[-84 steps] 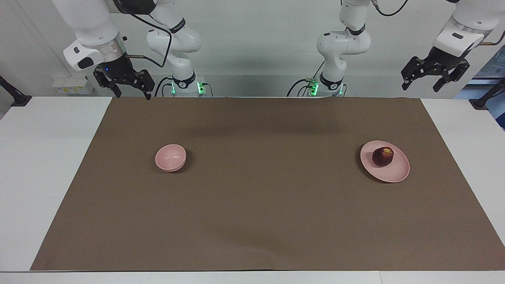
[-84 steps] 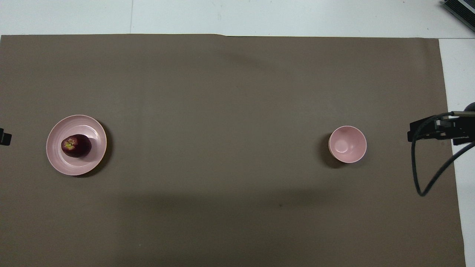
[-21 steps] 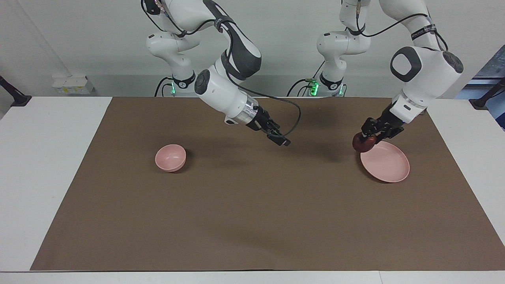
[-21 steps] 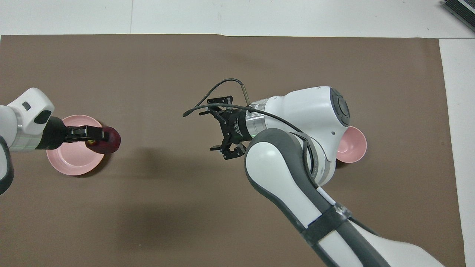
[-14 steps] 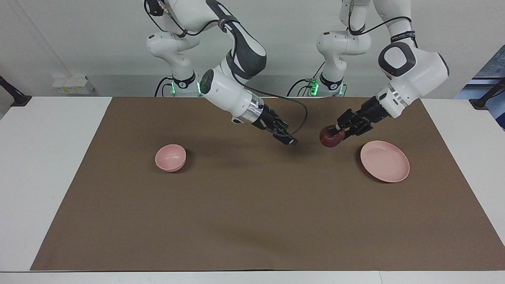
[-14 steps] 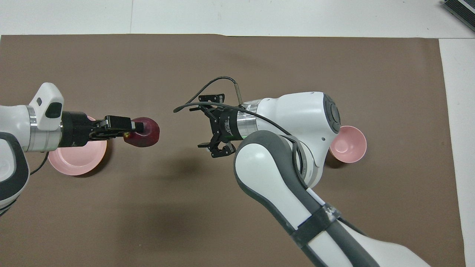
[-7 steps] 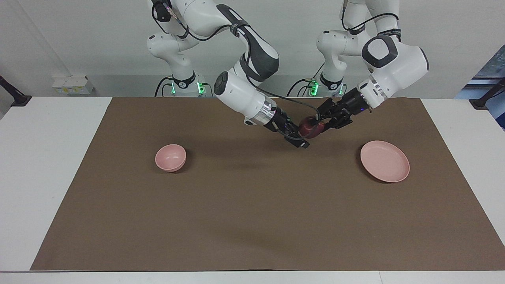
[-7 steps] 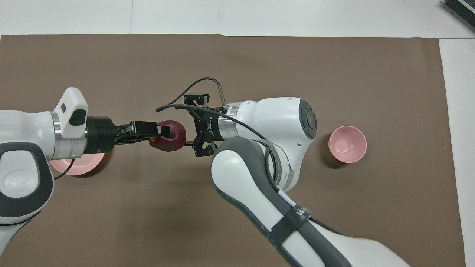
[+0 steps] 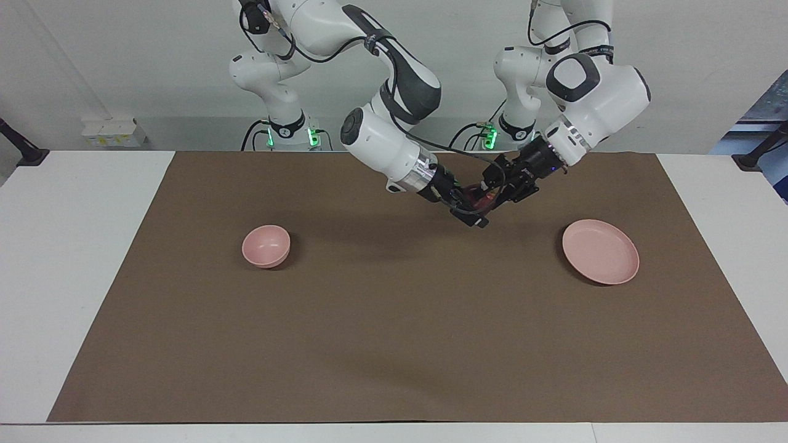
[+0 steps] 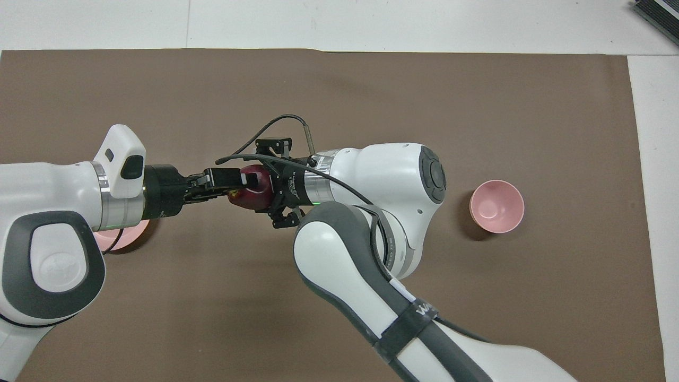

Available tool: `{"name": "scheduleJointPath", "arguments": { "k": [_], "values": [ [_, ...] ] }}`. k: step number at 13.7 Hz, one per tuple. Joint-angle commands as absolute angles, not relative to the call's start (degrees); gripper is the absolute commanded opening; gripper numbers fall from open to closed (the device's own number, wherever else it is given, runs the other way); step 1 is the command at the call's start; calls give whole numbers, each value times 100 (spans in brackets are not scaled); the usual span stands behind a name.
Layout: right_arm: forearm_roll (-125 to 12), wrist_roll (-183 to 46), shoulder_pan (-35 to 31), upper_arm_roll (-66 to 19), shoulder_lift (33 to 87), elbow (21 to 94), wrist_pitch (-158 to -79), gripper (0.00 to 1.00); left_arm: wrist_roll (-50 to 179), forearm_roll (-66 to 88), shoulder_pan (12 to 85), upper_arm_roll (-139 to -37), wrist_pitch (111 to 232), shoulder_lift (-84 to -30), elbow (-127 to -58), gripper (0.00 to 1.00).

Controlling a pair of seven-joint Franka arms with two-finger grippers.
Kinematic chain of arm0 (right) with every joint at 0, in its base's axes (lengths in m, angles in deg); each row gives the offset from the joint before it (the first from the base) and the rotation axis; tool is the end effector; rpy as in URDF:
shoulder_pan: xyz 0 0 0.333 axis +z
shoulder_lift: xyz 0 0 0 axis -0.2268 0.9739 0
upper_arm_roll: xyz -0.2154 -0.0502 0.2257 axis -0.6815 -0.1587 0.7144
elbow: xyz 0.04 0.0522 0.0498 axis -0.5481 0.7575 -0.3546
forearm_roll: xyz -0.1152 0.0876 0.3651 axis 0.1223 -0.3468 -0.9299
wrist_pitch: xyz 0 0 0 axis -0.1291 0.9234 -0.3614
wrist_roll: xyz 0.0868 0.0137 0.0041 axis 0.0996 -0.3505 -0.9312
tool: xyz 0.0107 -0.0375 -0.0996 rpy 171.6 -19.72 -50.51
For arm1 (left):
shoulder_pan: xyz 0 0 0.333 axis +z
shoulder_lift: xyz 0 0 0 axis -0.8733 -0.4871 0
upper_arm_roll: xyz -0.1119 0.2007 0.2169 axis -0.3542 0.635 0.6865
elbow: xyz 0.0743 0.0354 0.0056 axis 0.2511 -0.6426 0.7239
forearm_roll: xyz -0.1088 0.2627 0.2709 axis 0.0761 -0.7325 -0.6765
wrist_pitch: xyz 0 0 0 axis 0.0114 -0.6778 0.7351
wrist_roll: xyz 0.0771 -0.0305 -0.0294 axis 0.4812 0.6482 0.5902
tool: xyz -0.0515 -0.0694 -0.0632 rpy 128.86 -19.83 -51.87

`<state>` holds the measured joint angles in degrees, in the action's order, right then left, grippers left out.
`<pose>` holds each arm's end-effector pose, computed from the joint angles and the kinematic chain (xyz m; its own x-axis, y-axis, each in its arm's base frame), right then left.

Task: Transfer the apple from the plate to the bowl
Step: 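Close the right gripper on the apple held by the left gripper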

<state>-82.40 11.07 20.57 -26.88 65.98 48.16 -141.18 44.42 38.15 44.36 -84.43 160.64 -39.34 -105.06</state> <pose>0.5585 0.4194 0.4422 0.3465 -0.6295 -0.6954 -0.9334 -0.1579 -0.3222 0.5109 -0.1749 0.4973 0.9852 0.1568 0.0686 0.0614 -0.6979 0.7136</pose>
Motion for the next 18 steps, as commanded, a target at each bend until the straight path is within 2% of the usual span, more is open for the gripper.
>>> {"name": "scheduleJointPath", "arguments": {
  "k": [1,2,4,5,7,8,9,10,13,18],
  "values": [
    [-8151,1143,2073,-2667,6629,4726,-14124,3,4547,3924,4318,-8392,16171,-3830,-10618,0],
    [-8151,1143,2082,-2667,6629,4726,-14124,0,4556,3915,4327,-8392,16154,-3838,-10618,0],
    [-8142,1134,2082,-2667,6629,4726,-14133,0,4556,3915,4327,-8392,16084,-3838,-10601,4],
    [-8142,1134,2082,-2667,6629,4735,-14133,0,4617,3907,4336,-8383,16075,-3856,-10566,10],
    [-8038,1099,2073,-2667,6612,4770,-14107,0,4696,3845,4353,-8383,16031,-3874,-10539,39],
    [-8002,1099,2047,-2667,6577,4779,-14028,0,4688,3836,4388,-8374,15961,-3891,-10495,66],
    [-7993,1099,2046,-2676,6568,4779,-13958,0,4696,3767,4415,-8374,15865,-3943,-10451,76],
    [-7958,1099,2046,-2684,6551,4788,-13922,0,4705,3575,4432,-8374,15838,-3979,-10347,97],
    [-7712,1073,1976,-2728,6428,4788,-13625,0,5221,2382,4389,-8374,15837,-4320,-9846,100],
    [-6333,338,1538,-2746,5998,4718,-12360,0,5285,526,4458,-8357,15469,-4383,-9774,100]
  ]
}}
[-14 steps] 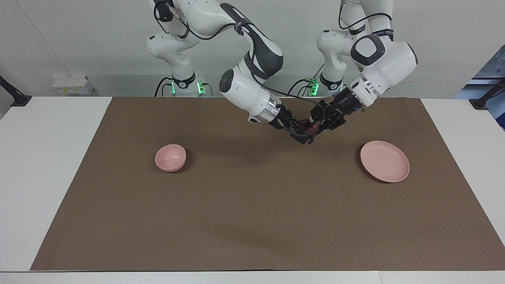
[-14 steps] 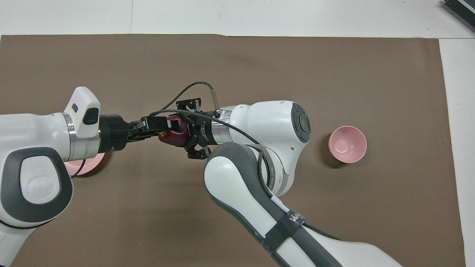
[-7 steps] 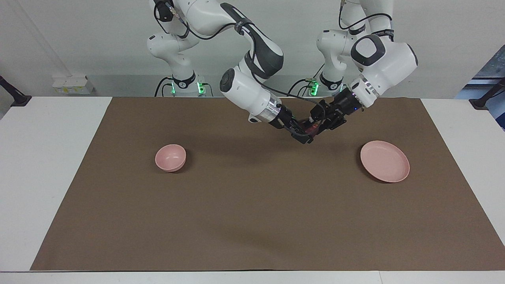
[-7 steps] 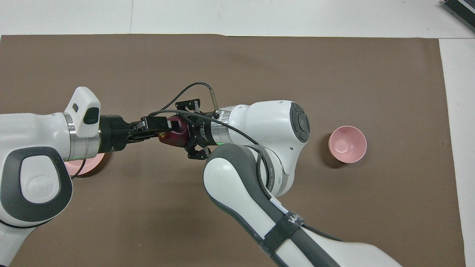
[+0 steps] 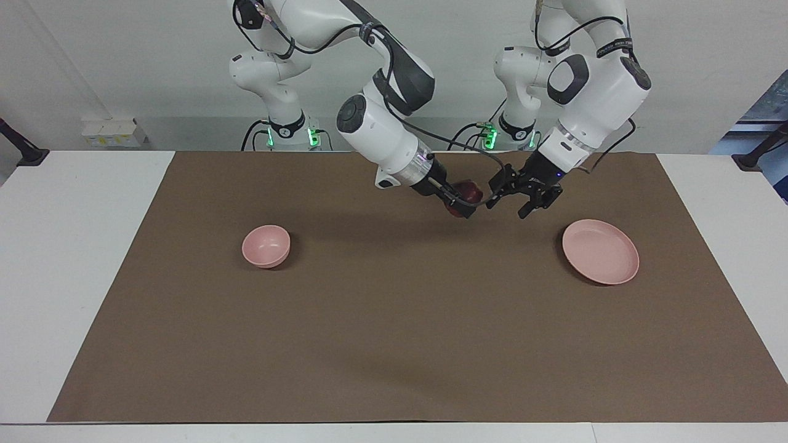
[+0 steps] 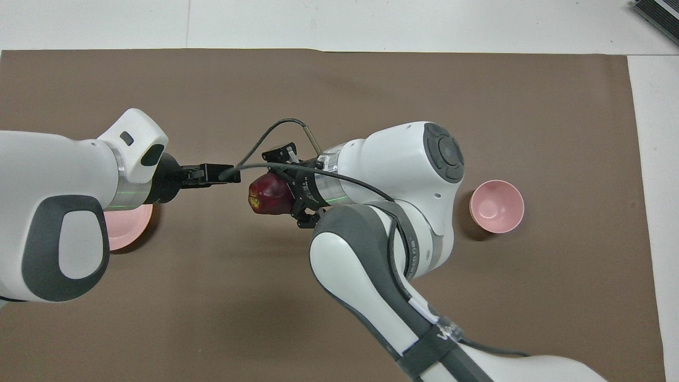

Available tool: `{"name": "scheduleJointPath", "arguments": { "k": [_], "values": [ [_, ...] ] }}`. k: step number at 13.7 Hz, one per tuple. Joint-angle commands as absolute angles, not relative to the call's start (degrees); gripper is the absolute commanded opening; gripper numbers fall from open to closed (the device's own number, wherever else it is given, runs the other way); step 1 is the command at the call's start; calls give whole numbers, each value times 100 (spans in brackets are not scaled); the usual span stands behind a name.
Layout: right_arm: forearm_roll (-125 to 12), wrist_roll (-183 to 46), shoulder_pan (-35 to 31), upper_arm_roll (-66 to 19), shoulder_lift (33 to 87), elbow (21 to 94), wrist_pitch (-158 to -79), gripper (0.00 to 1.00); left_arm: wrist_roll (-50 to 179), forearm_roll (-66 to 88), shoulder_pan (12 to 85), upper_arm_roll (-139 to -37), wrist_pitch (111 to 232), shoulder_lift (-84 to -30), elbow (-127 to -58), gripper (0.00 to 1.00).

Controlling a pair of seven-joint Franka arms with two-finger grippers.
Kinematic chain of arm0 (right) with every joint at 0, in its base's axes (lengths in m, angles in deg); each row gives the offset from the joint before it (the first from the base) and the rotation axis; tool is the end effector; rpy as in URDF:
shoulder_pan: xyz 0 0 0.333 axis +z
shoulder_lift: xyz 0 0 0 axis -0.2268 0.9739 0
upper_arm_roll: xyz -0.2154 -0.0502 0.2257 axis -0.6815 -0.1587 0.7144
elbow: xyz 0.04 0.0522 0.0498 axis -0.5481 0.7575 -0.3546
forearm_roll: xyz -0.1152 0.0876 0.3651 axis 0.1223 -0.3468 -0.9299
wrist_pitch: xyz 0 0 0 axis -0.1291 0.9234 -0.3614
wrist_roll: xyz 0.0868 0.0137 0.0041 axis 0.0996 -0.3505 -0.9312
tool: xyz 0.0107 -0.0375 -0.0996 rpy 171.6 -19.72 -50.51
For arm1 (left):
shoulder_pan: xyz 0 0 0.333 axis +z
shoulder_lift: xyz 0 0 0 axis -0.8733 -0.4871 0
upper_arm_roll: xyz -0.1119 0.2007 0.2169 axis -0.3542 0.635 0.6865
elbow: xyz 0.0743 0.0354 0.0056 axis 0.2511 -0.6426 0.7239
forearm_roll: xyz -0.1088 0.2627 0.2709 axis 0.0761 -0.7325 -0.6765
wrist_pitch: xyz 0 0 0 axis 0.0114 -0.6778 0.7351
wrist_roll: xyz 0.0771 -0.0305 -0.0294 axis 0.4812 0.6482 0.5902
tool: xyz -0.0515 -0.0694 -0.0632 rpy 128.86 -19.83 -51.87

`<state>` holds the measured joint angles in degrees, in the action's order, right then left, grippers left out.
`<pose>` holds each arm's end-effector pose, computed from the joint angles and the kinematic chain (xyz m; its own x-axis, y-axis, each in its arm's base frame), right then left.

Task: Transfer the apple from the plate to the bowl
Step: 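Carry the apple toward the bowl while the left gripper withdraws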

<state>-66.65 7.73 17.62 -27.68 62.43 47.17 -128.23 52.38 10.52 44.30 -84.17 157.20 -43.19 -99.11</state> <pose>0.5575 0.3899 0.4734 0.5621 -0.6384 -0.5258 -0.8270 -0.4414 -0.3482 0.5319 -0.1702 0.4977 0.9913 0.0067 0.1312 -0.0454 -0.9196 0.3902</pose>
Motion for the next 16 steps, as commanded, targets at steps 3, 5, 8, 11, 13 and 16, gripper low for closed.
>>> {"name": "scheduleJointPath", "arguments": {
  "k": [3,5,8,11,13,16],
  "values": [
    [-5701,-603,1239,-2746,5769,4691,-11718,0,5128,-397,4739,-8357,15319,-4375,-9774,100],
    [-5253,-1401,1072,-2746,5628,4647,-11357,0,4795,-855,4889,-8339,15328,-4392,-9731,100],
    [-4909,-2553,615,-2755,5452,4647,-11023,0,4679,-1418,5100,-8330,15057,-4506,-9214,100],
    [-4390,-3932,71,-2755,5355,4595,-10566,0,4303,-1507,5346,-8322,14048,-4577,-8266,100],
    [-3865,-4995,-185,-2755,5311,4595,-10354,0,4073,-1507,5591,-8330,13546,-4559,-7729,100],
    [-3004,-6192,-423,-2755,5276,4647,-10257,0,3817,-1534,5724,-8313,12623,-4559,-6990,100]
  ]
}}
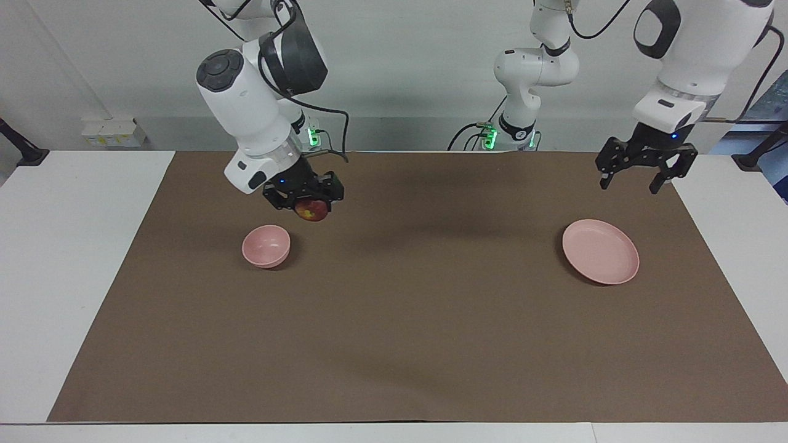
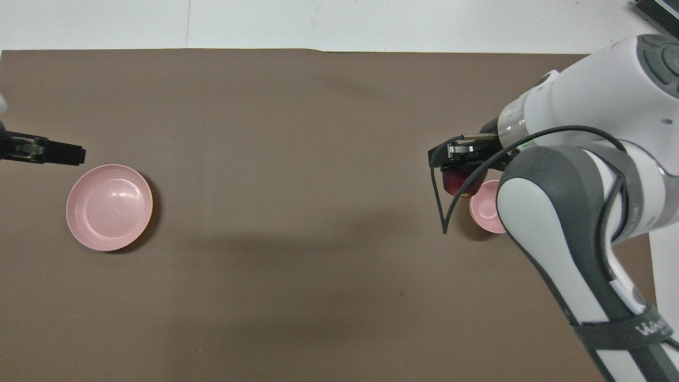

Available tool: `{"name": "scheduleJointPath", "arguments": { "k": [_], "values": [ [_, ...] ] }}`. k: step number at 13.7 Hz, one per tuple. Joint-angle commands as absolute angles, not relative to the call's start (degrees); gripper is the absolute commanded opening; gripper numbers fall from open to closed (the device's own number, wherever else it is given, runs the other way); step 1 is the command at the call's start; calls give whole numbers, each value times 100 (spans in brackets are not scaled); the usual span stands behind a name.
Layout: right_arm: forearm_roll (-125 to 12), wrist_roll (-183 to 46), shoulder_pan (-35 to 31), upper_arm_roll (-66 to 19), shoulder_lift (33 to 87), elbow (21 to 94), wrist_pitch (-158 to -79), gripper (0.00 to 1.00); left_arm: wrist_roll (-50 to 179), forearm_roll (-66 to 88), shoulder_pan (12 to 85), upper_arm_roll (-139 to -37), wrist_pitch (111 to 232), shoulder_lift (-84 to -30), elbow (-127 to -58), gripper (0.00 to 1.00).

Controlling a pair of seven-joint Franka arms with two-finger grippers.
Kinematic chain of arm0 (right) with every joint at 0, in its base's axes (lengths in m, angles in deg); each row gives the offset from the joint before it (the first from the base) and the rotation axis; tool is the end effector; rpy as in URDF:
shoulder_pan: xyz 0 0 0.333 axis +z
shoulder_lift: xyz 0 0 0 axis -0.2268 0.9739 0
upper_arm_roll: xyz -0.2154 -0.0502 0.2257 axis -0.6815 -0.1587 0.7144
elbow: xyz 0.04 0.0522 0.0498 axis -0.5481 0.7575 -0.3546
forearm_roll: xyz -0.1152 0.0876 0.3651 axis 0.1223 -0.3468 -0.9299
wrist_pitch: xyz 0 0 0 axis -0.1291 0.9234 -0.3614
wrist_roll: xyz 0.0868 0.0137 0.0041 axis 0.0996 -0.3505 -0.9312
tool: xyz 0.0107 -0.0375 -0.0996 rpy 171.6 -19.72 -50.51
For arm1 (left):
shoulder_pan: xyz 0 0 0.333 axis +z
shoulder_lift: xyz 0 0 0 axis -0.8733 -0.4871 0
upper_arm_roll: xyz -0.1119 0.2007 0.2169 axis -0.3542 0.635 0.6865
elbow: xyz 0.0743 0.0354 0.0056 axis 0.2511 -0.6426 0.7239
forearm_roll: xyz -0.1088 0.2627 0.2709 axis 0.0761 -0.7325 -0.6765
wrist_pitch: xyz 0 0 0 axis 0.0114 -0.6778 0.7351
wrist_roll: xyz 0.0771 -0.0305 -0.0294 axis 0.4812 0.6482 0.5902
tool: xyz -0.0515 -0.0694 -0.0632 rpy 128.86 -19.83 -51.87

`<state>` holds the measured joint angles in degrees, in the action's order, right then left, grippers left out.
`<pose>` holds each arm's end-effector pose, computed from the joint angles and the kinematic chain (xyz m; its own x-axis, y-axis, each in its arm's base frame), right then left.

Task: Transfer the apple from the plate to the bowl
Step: 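Carry the apple toward the bowl while the left gripper withdraws, then lower the apple into the pink bowl with the right gripper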

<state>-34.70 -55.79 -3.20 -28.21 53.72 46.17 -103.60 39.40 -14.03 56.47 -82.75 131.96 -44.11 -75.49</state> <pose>0.5984 0.1404 0.5299 0.9951 0.0986 -0.0039 0.0969 -0.9833 -0.1538 0.5553 -0.0235 0.6432 0.9649 -0.2135 0.1527 -0.2119 -0.9769 -0.0269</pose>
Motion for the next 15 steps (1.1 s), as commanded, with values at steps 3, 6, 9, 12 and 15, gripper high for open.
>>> {"name": "scheduleJointPath", "arguments": {
  "k": [3,6,9,12,15],
  "values": [
    [-2298,-6801,-563,-2755,5180,4857,-10370,0,3817,-1490,5724,-8286,11911,-4550,-6691,100],
    [-2297,-6846,-757,-2755,4951,5576,-10949,0,3826,-1428,5733,-8260,11479,-4585,-6329,100],
    [-2306,-6881,-950,-2755,4951,6148,-11530,0,3844,-1420,5724,-8286,11364,-4577,-6329,100],
    [-2306,-6828,-1064,-2755,4863,6763,-12004,0,3861,-1472,5724,-8304,11408,-4463,-6416,100],
    [-2306,-6794,-1152,-2755,4898,7483,-12846,0,3861,-1472,5716,-8304,11399,-4427,-6461,100]
  ]
}}
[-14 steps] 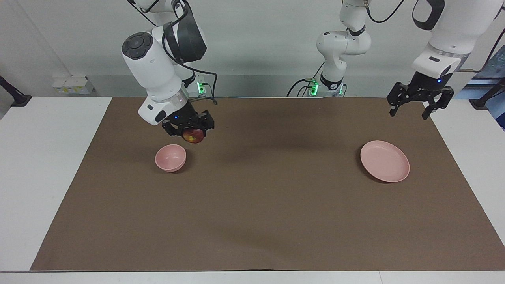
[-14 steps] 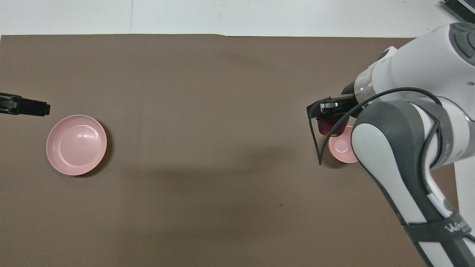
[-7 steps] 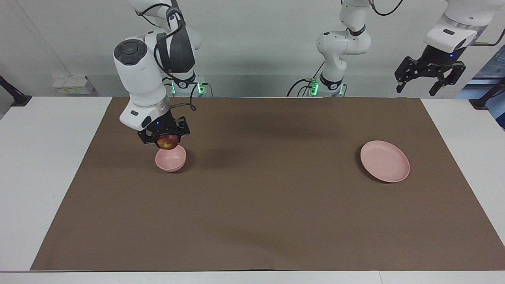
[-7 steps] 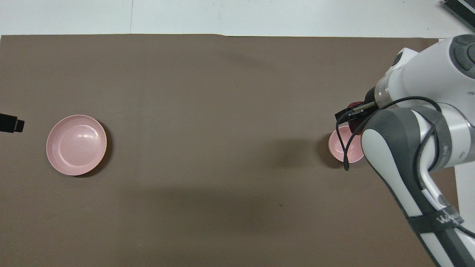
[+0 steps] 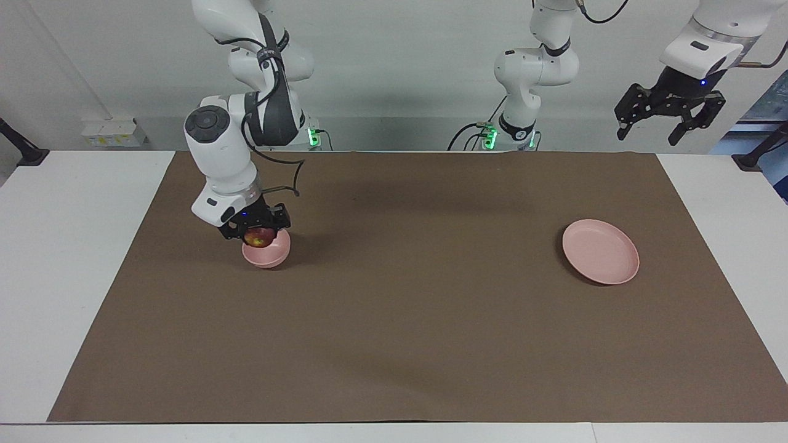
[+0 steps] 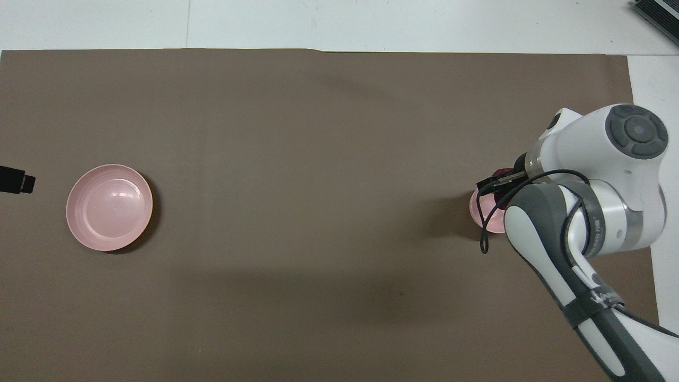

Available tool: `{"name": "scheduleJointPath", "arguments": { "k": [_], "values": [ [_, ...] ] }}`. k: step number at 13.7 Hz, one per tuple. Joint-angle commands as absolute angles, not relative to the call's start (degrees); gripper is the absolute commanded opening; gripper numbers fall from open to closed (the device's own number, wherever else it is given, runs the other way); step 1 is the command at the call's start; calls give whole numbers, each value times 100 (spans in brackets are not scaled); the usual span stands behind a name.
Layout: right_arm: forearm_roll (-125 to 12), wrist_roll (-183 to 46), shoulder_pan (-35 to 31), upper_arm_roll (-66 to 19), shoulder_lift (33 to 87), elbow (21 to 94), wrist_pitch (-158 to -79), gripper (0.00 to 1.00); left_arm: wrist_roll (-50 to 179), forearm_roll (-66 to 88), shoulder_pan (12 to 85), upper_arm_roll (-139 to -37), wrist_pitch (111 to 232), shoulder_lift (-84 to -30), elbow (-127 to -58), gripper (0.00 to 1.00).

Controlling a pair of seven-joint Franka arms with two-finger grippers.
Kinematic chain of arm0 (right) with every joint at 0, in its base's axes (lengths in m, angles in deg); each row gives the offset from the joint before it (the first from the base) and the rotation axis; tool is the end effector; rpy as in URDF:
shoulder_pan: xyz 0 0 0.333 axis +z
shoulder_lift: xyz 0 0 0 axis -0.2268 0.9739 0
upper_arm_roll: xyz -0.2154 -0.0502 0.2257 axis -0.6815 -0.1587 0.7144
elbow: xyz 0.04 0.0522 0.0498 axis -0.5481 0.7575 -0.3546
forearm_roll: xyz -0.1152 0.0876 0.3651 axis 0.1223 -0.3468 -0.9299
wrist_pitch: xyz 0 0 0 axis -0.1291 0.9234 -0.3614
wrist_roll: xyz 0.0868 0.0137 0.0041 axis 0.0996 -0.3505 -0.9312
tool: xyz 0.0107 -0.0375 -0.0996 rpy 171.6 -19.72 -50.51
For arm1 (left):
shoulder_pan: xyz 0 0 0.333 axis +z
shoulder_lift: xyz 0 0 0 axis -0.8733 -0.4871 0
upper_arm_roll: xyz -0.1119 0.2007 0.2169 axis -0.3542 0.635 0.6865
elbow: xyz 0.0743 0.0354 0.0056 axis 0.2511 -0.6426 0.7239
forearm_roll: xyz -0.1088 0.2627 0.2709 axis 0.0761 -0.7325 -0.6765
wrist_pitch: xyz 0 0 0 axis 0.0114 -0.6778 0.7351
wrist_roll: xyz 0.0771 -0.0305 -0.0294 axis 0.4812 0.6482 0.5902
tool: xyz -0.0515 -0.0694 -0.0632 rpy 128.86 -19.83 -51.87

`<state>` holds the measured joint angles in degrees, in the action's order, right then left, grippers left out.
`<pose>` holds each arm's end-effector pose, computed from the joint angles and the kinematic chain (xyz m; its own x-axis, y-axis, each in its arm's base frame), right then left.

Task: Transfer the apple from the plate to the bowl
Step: 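Lower the apple into the pink bowl with the right gripper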

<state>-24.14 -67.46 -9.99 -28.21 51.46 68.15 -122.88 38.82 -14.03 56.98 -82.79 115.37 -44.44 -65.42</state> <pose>0.5774 0.0521 0.4004 0.9731 0.2305 0.0004 0.2305 -0.9728 0.0239 0.5260 -0.0179 0.6949 0.9758 -0.2156 0.0355 -0.2155 -0.9765 -0.0071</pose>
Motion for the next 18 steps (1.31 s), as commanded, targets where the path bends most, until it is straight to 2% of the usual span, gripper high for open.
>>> {"name": "scheduleJointPath", "arguments": {
  "k": [1,6,7,8,9,15,18],
  "values": [
    [-2306,-6741,-1170,-2755,4933,7651,-13076,0,3861,-1472,5724,-8304,11390,-4427,-6461,100],
    [-2306,-6556,-1188,-2755,5232,7926,-13658,0,3870,-1472,5724,-8304,11355,-4418,-6478,100],
    [-2306,-6556,-1162,-2755,5232,7908,-13632,21,3879,-1472,5724,-8304,11355,-4401,-6522,100],
    [-2306,-6547,-1153,-2755,5232,7873,-13588,92,3879,-1472,5716,-8304,11364,-4331,-6609,100],
    [-2306,-6573,-1161,-2755,5188,7821,-13553,100,3870,-1472,5716,-8313,11364,-4296,-6662,100],
    [-2315,-6486,-1266,-2790,4819,6759,-12263,100,3879,-1472,5681,-8313,11381,-4260,-6724,100],
    [-2324,-6241,-1372,-2790,4828,5898,-11122,100,3879,-1472,5672,-8313,11390,-4251,-6733,100]
  ]
}}
